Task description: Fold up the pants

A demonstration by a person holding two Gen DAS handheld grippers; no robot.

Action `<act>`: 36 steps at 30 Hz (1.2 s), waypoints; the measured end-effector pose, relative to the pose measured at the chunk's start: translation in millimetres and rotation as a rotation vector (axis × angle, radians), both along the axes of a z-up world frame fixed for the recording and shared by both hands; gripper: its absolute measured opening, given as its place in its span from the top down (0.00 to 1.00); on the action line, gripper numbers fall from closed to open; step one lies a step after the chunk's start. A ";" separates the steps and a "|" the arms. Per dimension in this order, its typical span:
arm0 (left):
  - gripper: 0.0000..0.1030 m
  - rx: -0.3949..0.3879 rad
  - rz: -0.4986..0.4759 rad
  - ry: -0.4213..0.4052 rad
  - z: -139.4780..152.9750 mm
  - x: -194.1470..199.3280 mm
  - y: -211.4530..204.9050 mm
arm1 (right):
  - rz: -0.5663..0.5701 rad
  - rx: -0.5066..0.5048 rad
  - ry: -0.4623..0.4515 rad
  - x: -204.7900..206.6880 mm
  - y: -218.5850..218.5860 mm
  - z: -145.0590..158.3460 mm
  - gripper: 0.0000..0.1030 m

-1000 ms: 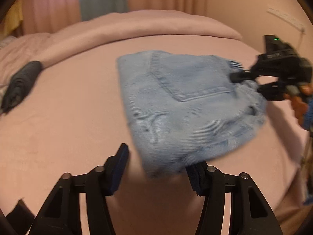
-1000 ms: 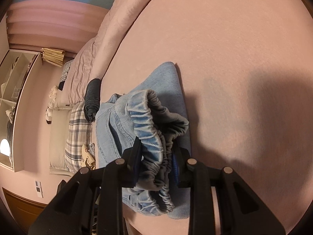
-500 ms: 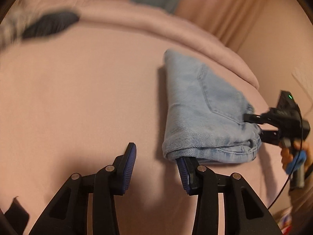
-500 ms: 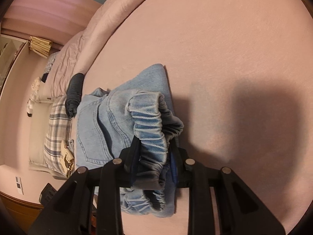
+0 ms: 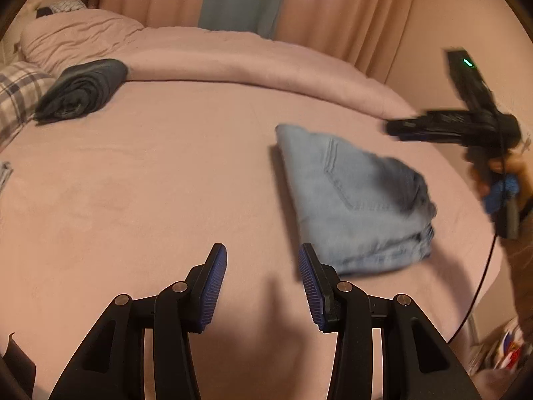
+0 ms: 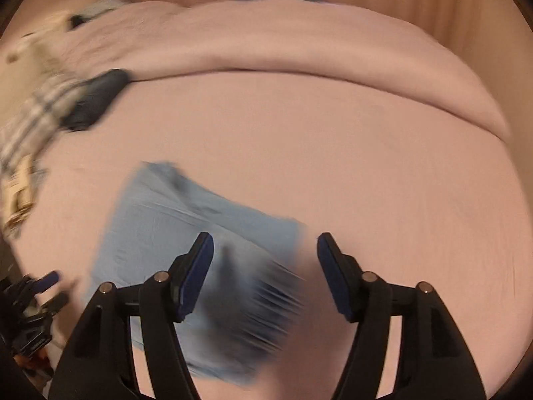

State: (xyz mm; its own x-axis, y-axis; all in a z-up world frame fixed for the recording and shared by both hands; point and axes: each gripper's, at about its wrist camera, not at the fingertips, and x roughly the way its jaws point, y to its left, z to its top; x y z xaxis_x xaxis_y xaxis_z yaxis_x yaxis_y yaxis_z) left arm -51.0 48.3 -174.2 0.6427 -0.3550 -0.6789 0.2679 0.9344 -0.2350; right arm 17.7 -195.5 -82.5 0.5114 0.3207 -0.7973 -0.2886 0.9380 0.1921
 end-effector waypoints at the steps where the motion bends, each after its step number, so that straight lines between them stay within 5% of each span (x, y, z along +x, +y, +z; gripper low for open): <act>1: 0.58 0.001 -0.017 -0.010 1.0 1.1 -4.2 | 0.051 0.038 0.006 6.5 14.7 -0.8 0.58; 4: 0.58 0.022 -0.080 -0.028 0.2 12.6 -30.0 | 0.150 0.040 0.014 29.9 63.1 -6.9 0.78; 9: 0.58 0.074 -0.154 0.012 -9.9 26.4 -64.7 | 0.256 0.047 0.070 59.8 108.4 -24.9 0.79; 14: 0.58 0.112 -0.159 0.070 -15.4 37.7 -70.7 | 0.295 -0.085 0.167 73.9 117.1 -61.9 0.81; 21: 0.58 0.167 -0.174 0.112 -16.4 42.3 -81.6 | 0.237 0.052 0.285 97.0 88.3 -87.3 0.79; 29: 0.54 0.194 -0.121 0.078 1.8 34.5 -80.1 | 0.158 0.179 0.111 42.7 44.1 -24.8 0.72; 36: 0.42 0.232 -0.133 0.016 17.8 32.2 -96.1 | 0.095 0.128 0.026 -18.8 -24.5 -2.9 0.71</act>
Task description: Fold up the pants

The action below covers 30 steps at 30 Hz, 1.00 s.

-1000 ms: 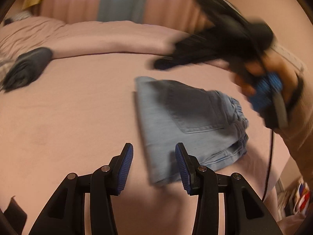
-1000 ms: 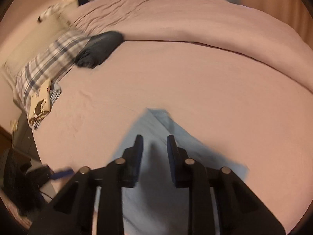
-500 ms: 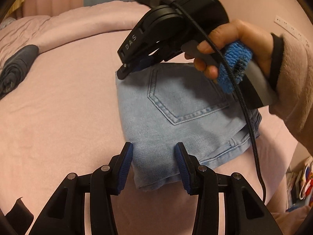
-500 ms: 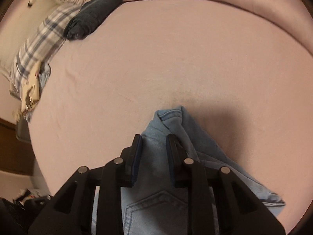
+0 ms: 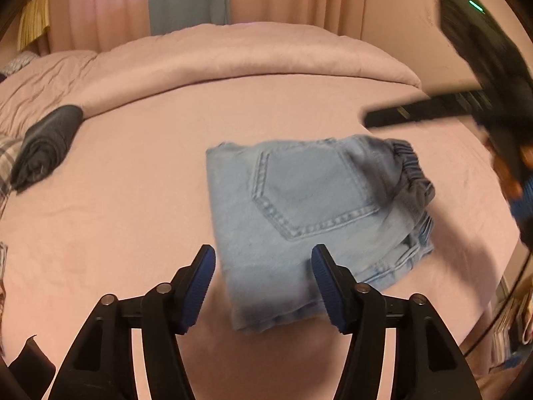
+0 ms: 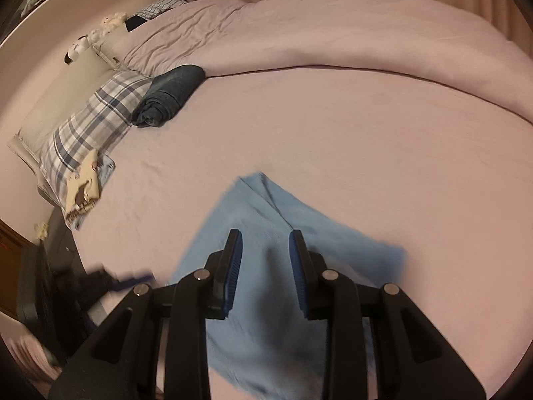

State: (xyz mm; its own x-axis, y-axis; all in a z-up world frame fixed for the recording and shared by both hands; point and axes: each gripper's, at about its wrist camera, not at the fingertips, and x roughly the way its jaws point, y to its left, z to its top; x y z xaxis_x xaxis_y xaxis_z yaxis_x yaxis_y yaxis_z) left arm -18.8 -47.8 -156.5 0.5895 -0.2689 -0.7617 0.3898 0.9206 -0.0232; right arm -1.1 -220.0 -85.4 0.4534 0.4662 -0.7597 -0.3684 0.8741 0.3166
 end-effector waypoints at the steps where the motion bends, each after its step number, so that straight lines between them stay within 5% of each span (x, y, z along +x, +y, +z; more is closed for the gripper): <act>1: 0.42 0.005 -0.006 -0.002 1.8 1.4 -5.2 | -0.006 -0.010 -0.007 -10.0 -6.0 -0.7 0.71; 5: 0.28 0.032 -0.018 0.003 -5.6 5.6 -21.9 | 0.014 -0.047 -0.027 -40.2 -3.5 -13.1 0.71; 12: 0.25 0.140 -0.041 0.025 -44.4 19.0 -43.4 | 0.056 -0.214 0.004 -62.1 11.1 -78.2 0.76; 16: 0.24 0.108 -0.043 0.042 -40.6 20.5 -37.4 | 0.054 -0.246 -0.029 -59.4 16.4 -81.6 0.76; 23: 0.24 0.057 -0.010 0.029 -23.5 7.4 -16.6 | -0.066 0.134 0.082 -47.9 -37.3 -68.9 0.69; 28: 0.22 -0.080 0.080 0.046 -9.3 17.9 25.4 | -0.160 0.287 0.077 -51.9 -69.7 -62.7 0.39; 30: 0.16 -0.155 0.119 0.093 -11.8 25.1 42.4 | -0.205 0.357 0.102 -45.1 -85.4 -68.2 0.36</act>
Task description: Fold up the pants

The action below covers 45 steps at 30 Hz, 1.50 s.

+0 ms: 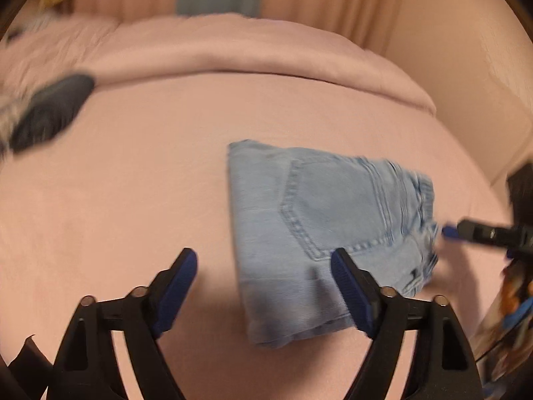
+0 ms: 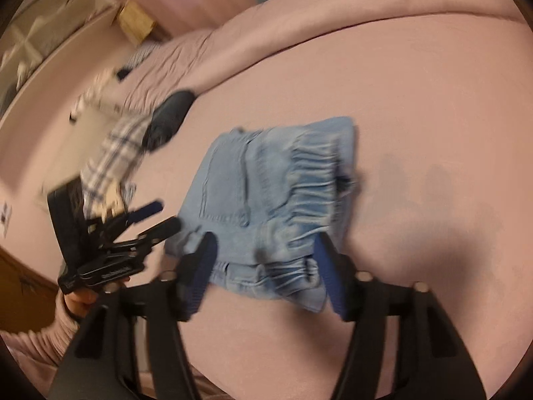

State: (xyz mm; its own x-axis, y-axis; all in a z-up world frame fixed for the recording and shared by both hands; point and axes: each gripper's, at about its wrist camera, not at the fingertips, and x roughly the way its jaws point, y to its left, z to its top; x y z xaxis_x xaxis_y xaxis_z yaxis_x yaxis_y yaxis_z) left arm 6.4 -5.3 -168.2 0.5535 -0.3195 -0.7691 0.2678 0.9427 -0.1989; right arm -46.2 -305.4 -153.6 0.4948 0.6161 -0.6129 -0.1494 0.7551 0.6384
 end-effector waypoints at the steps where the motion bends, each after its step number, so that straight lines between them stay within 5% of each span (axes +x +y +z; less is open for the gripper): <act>1: 0.16 -0.051 0.022 0.036 -3.9 5.1 9.9 | -0.014 0.032 0.017 1.0 -5.4 -4.0 0.34; 6: 0.16 -0.248 0.059 0.173 -26.8 22.2 27.8 | -0.065 0.133 0.116 -0.1 -10.1 -26.3 0.31; 12: 0.16 -0.314 0.026 0.252 -45.0 31.5 15.3 | -0.065 0.169 0.188 -5.3 -5.9 -42.5 0.31; 18: 0.16 -0.311 -0.006 0.264 -51.7 41.2 0.5 | -0.043 0.166 0.206 14.6 6.2 -46.8 0.31; 25: 0.16 -0.221 -0.053 0.219 -52.5 43.1 -19.1 | -0.023 0.138 0.174 26.6 10.1 -49.7 0.26; 38: 0.67 -0.194 -0.090 0.176 -41.9 40.1 -18.0 | -0.016 0.090 0.103 28.2 17.1 -42.0 0.54; 45: 0.72 -0.163 -0.102 0.127 -26.9 36.8 -25.7 | -0.007 0.065 0.044 25.8 20.5 -20.7 0.60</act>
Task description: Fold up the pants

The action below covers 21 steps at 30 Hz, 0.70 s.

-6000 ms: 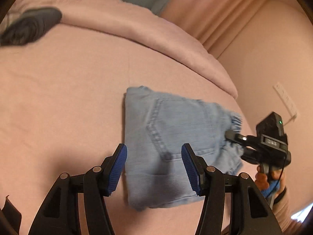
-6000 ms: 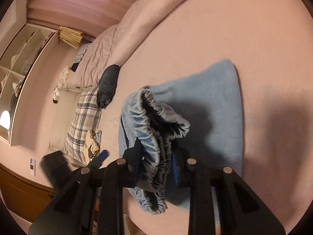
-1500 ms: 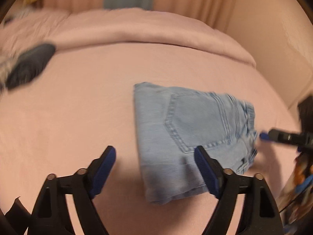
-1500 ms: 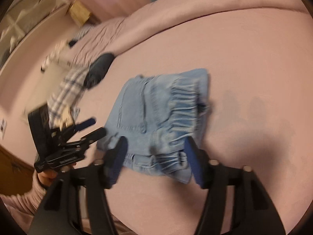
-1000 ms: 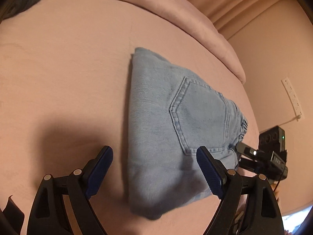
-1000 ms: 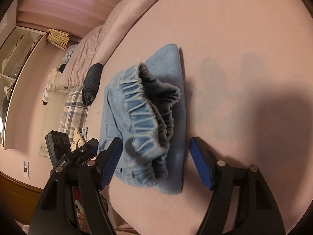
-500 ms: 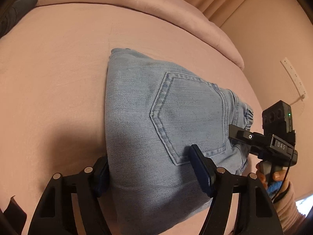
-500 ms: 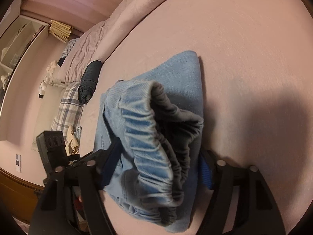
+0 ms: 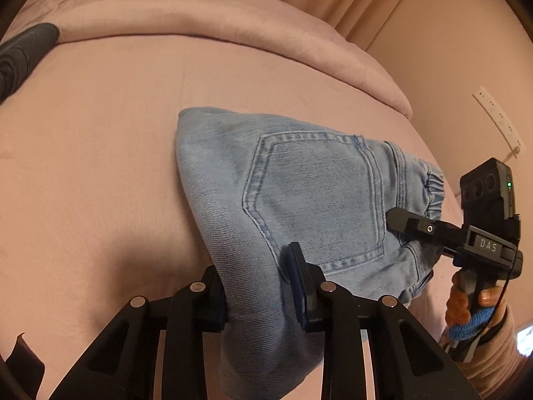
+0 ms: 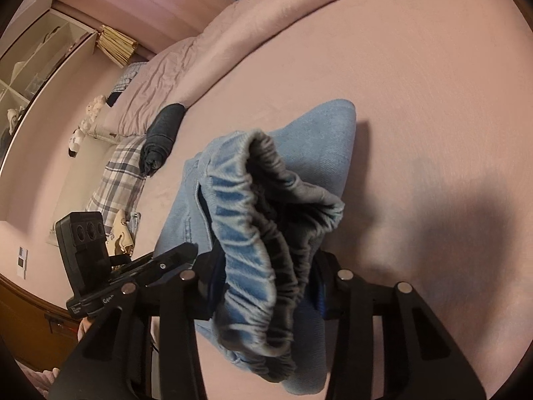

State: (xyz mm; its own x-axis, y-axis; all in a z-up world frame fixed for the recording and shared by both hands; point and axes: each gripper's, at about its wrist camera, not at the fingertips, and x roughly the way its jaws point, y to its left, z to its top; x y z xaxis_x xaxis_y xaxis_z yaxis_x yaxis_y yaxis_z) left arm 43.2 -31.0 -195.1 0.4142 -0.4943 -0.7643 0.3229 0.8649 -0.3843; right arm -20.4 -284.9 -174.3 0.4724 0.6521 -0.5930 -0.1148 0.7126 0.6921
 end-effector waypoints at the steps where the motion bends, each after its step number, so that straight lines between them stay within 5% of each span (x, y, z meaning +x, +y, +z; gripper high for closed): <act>1: 0.72 0.005 0.001 -0.007 2.6 -1.3 1.4 | 0.004 -0.002 -0.011 -0.3 0.9 4.0 0.60; 21: 0.73 0.033 0.032 -0.150 56.2 -0.5 27.4 | 0.066 -0.002 -0.166 12.0 22.6 64.2 0.61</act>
